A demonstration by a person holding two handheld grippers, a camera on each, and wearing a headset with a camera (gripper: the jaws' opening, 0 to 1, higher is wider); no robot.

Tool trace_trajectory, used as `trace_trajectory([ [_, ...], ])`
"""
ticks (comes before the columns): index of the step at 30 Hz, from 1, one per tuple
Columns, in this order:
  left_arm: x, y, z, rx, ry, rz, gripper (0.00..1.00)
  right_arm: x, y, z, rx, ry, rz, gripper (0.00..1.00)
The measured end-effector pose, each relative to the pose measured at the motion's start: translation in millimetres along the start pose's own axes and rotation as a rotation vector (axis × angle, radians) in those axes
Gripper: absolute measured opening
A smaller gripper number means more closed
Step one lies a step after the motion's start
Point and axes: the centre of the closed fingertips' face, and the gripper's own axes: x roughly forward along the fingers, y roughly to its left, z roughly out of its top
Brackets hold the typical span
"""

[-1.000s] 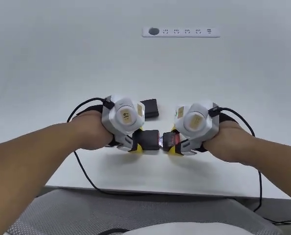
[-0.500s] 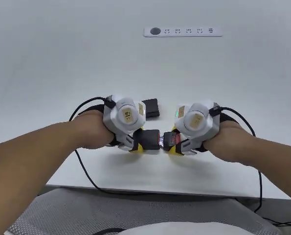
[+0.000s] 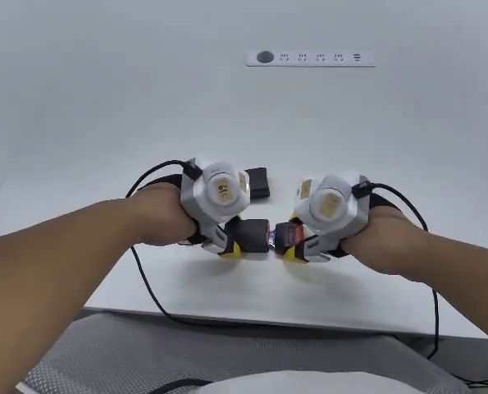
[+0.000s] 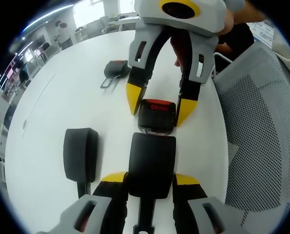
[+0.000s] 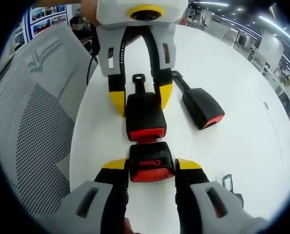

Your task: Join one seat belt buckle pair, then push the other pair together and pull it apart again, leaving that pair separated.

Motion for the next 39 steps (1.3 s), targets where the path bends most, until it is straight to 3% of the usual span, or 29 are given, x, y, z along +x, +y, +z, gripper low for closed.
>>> trace_trajectory([
  [5, -6.4, -7.0, 2.5, 0.011, 0.0, 0.018, 0.4, -12.5, 3.3, 3.1, 0.036, -0.04, -0.002, 0.35],
  [7, -10.5, -2.7, 1.8, 0.02, -0.008, 0.029, 0.4, -18.6, 3.8, 7.3, 0.039, -0.055, -0.01, 0.35],
  [13, -33.5, 6.6, 23.8, -0.015, -0.097, 0.072, 0.39, -31.9, -1.7, 9.7, 0.05, -0.081, -0.018, 0.33],
  [16, -35.9, 17.7, 23.8, -0.009, -0.102, 0.095, 0.39, -36.6, -5.6, 8.0, 0.056, -0.09, -0.023, 0.33],
  [19, -35.3, 26.5, 25.8, -0.04, -0.124, 0.111, 0.39, -40.5, -14.5, 5.7, 0.065, -0.1, -0.036, 0.33],
  [24, -35.1, 44.7, 28.0, -0.052, -0.139, 0.139, 0.39, -47.1, -27.6, -1.2, 0.041, -0.077, -0.059, 0.33],
  [28, -34.9, 61.2, 27.8, -0.044, -0.141, 0.165, 0.4, -52.7, -42.5, -11.9, 0.017, -0.055, -0.071, 0.32],
  [34, -38.0, 72.7, 32.4, -0.041, -0.146, 0.179, 0.4, -61.2, -61.2, -23.7, 0.036, -0.043, -0.091, 0.31],
  [39, -38.7, 93.4, 30.4, -0.024, -0.134, 0.192, 0.42, -66.2, -79.2, -33.0, 0.034, -0.031, -0.118, 0.31],
])
